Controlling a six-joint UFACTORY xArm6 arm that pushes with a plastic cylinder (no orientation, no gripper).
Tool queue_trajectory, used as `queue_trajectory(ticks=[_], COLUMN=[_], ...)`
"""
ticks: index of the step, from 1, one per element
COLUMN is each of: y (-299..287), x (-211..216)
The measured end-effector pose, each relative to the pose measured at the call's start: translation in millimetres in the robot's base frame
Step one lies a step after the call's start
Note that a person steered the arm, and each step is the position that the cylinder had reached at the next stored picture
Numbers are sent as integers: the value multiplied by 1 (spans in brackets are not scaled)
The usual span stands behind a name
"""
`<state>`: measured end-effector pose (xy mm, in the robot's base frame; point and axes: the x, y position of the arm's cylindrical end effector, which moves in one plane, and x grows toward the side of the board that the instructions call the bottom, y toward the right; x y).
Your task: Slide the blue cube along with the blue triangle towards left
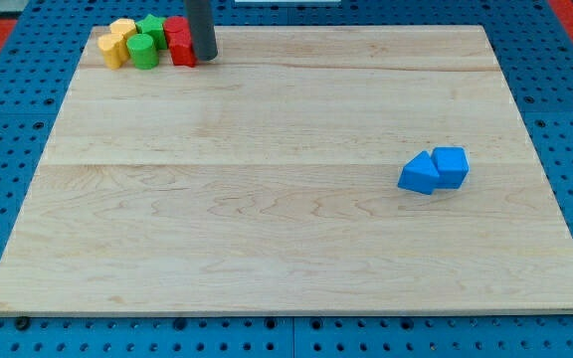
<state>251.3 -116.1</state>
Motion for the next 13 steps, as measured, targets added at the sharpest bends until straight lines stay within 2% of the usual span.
queue_trajectory(ticks=[3,5,7,8,9,10,13], y=[-18,1,180,280,351,357,267], x=[7,9,44,93,155,204,203])
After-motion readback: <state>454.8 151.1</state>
